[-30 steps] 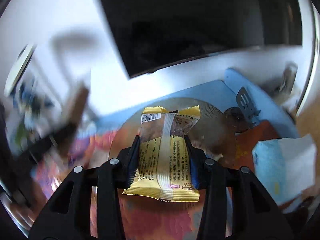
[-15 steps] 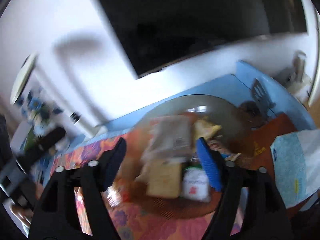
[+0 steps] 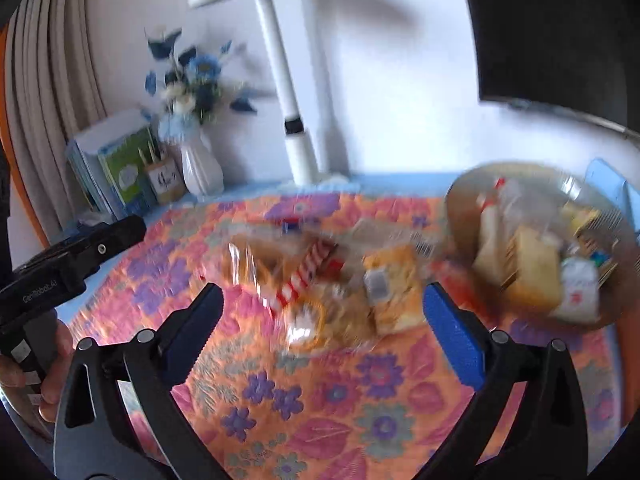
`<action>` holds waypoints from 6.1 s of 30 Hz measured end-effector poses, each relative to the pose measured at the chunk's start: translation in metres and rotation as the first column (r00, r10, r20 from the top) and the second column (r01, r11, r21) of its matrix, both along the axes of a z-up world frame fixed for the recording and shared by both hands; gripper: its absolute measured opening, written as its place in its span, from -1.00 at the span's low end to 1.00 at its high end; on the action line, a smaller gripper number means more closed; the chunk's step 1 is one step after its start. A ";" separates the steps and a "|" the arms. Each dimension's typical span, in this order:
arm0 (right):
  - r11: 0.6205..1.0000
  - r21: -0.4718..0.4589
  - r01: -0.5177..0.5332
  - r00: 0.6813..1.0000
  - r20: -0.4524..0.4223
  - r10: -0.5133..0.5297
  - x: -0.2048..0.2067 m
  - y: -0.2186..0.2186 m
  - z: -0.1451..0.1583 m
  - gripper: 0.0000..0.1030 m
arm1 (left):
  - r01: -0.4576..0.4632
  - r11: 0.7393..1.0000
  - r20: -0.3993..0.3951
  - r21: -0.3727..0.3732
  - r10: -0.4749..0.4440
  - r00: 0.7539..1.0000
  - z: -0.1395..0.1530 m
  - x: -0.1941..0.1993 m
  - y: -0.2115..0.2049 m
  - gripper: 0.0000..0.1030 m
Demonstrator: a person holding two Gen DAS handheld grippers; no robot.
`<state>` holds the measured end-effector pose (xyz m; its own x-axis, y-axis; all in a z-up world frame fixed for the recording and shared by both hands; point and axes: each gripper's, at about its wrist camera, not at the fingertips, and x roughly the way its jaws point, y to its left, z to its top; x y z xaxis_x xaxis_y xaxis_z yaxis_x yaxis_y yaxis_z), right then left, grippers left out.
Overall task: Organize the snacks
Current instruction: 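Grasp red-white striped bread bag with left tool and lift it, then lift striped bread bag with left tool while right tool grasps orange-label cracker bag, then carry both bags over the glass bowl and open both tools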
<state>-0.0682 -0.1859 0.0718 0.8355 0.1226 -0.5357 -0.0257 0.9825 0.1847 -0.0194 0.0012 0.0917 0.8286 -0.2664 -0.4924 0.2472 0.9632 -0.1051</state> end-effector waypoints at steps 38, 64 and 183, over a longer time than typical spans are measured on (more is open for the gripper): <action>0.937 0.319 0.144 0.982 -0.163 -0.095 0.013 -0.060 -0.058 0.94 | 0.085 0.981 -0.422 -0.177 -0.153 0.894 -0.054 0.107 -0.064 0.54; 0.990 0.144 0.006 0.976 -0.216 0.025 0.032 -0.014 -0.056 0.35 | 0.156 0.932 -0.405 -0.327 -0.287 0.868 -0.062 -0.023 0.062 0.38; 0.897 0.139 0.420 0.905 -0.134 -0.403 0.018 -0.256 0.062 0.36 | 0.420 0.881 -0.120 -0.217 -0.451 0.885 0.074 0.106 -0.212 0.55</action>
